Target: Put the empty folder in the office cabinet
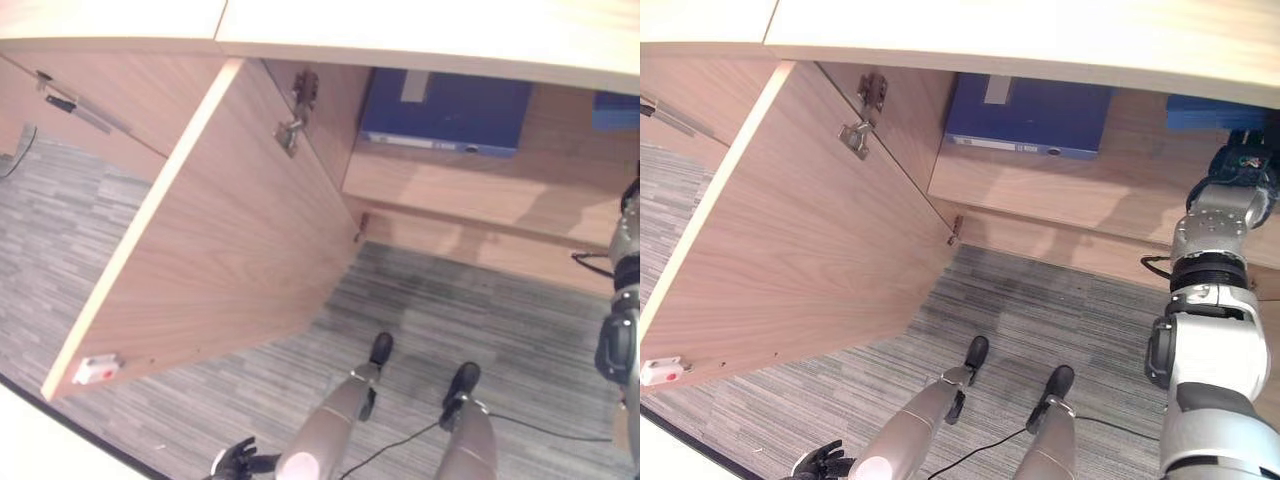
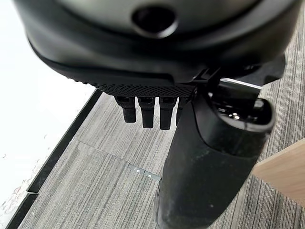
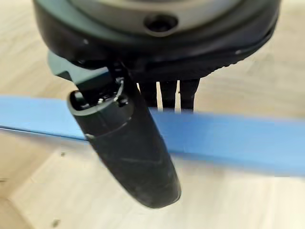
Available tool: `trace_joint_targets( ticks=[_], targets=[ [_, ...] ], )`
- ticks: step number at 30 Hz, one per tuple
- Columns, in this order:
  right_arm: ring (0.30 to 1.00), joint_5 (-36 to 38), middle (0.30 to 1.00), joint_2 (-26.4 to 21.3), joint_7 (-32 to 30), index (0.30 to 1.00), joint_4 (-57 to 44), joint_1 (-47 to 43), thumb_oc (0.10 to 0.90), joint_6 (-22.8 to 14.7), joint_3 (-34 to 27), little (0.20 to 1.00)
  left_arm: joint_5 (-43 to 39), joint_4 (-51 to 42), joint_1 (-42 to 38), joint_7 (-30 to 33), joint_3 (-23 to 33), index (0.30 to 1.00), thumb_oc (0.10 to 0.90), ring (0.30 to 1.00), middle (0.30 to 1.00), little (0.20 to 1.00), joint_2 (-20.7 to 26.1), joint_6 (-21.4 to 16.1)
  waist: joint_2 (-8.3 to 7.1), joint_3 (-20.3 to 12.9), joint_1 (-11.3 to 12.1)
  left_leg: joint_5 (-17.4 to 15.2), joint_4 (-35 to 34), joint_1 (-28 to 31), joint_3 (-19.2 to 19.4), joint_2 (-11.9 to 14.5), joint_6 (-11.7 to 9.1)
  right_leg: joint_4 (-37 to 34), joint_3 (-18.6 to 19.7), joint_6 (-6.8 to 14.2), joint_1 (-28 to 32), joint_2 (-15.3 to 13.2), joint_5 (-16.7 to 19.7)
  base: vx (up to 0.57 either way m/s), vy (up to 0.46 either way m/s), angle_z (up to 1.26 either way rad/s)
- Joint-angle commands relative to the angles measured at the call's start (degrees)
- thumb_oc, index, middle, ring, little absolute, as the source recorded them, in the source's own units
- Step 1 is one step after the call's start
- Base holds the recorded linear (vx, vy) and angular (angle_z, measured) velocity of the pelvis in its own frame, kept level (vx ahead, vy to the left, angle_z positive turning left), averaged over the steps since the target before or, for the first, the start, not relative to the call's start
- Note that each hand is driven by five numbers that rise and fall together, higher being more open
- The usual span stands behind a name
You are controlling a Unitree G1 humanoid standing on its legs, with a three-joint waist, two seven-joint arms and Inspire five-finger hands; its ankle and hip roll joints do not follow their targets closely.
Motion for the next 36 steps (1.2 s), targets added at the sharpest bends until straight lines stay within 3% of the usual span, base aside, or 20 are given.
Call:
trace_joint_targets(
  ticks=[1,9,18,23,27,29,36],
  targets=[
    [0.9,-3.4,0.9,-4.9,3.8,0.9,-5.3,-5.8,0.8,-1.8,3.2,0.9,0.9,5.0,5.2,1.9,-0.5,0.9,0.8,0.9,0.9,0.9,6.3,1.1,-0.09,-0.6,0.6,-6.8,0.7,-1.3,-0.6,-0.8,-0.4,2.7,-1.7,-2.7,3.0,0.4,-6.2,0.0,0.0,0.0],
    [0.9,-1.9,0.9,-3.4,4.0,0.9,-4.8,-6.5,0.8,-2.7,2.7,0.9,0.3,4.8,5.0,2.6,-0.6,0.9,0.8,0.9,0.9,0.9,6.3,0.8,1.54,0.6,1.3,-6.5,1.0,-3.1,-0.3,-1.3,-0.1,4.7,-0.9,-2.5,-0.2,0.2,-6.6,0.0,0.003,-0.01],
    [0.9,-3.4,0.9,-6.7,4.1,0.9,-2.1,-8.3,0.8,-0.5,5.8,0.9,0.0,5.1,5.6,2.5,-0.9,0.9,0.8,0.9,0.9,0.9,6.5,0.6,1.89,0.4,1.3,-5.6,-1.2,-3.0,-0.4,-1.2,0.3,4.5,-0.6,-2.1,-1.6,0.2,-5.9,0.0,0.0,0.0],
    [0.9,-8.0,0.9,-9.7,5.6,0.9,2.7,-7.2,0.8,5.4,9.3,0.9,0.4,5.0,5.5,1.5,-0.5,0.9,0.8,0.9,0.9,0.9,7.1,0.6,1.46,0.9,0.4,-5.3,-2.0,-2.4,-0.6,-0.8,0.1,4.3,-1.0,-2.3,-1.5,0.7,-5.5,0.0,0.0,0.0],
    [0.9,-26.2,0.9,-15.0,9.4,0.9,12.9,-9.9,0.8,18.1,21.0,0.9,2.3,5.3,5.1,-0.7,-1.3,0.9,0.8,0.9,0.9,0.9,8.4,1.3,-0.08,1.3,-0.2,-4.9,-2.0,-2.7,-0.4,-0.4,-0.1,4.1,-1.6,-2.6,-1.9,1.0,-5.0,-0.02,-0.045,0.01],
    [0.9,-30.1,0.9,-15.1,12.4,0.9,12.3,-11.3,0.8,20.3,25.9,0.9,2.7,5.3,5.6,-1.7,-1.6,0.9,0.8,0.9,0.9,0.9,8.5,1.3,-0.37,1.4,-0.6,-4.7,-2.1,-3.0,-0.3,-0.2,-0.2,3.9,-1.9,-2.8,-2.1,1.2,-4.7,-0.02,-0.04,-0.02],
    [0.9,-21.9,0.9,-13.7,14.7,0.9,2.7,-9.0,0.8,15.8,24.3,0.9,1.6,5.5,5.4,-1.8,-1.0,0.9,0.8,0.9,0.9,0.9,8.1,1.3,-0.78,2.0,-1.3,-4.4,-2.5,-2.5,-0.4,0.3,-0.4,3.5,-1.9,-3.0,-1.5,1.9,-4.6,-0.01,-0.02,-0.07]
  ],
)
